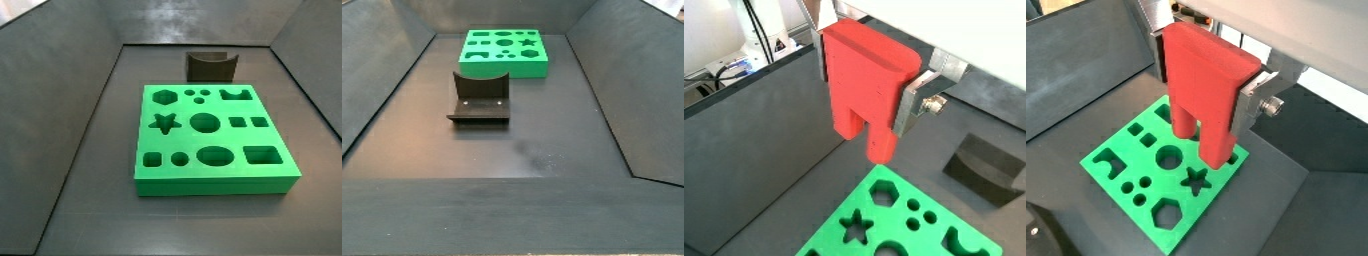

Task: Pick up the square-circle object. Move up. Move to above the board. Insert the square-circle object.
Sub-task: Insert the square-circle object.

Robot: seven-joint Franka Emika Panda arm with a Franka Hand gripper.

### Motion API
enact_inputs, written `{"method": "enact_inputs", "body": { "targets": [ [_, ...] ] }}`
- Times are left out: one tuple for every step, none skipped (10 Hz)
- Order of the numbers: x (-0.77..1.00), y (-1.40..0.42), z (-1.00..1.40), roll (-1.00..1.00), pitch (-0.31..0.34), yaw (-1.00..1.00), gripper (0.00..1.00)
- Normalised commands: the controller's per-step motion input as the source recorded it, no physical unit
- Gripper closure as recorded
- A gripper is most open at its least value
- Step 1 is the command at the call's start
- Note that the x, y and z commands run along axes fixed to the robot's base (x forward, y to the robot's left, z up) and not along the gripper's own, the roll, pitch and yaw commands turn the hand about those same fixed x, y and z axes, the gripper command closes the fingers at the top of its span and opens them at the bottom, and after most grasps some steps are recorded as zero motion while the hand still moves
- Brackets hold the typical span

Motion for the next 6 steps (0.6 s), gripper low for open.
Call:
{"method": "enact_inputs", "body": {
  "targets": [
    [0.0,0.0,0.0,0.0,0.004,0.0,1.0],
    [0.0,0.0,-0.03,-0.01,0.0,0.0,1.0],
    [0.0,0.0,-0.06,-0.02,0.0,0.0,1.0],
    [0.0,0.0,-0.15,0.0,0.0,-0.01,1.0],
    [0.0,-0.02,-0.35,0.0,0.0,0.0,1.0],
    [0.17,-0.07,-0.45,-0.08,0.0,0.0,1.0]
  ]
}}
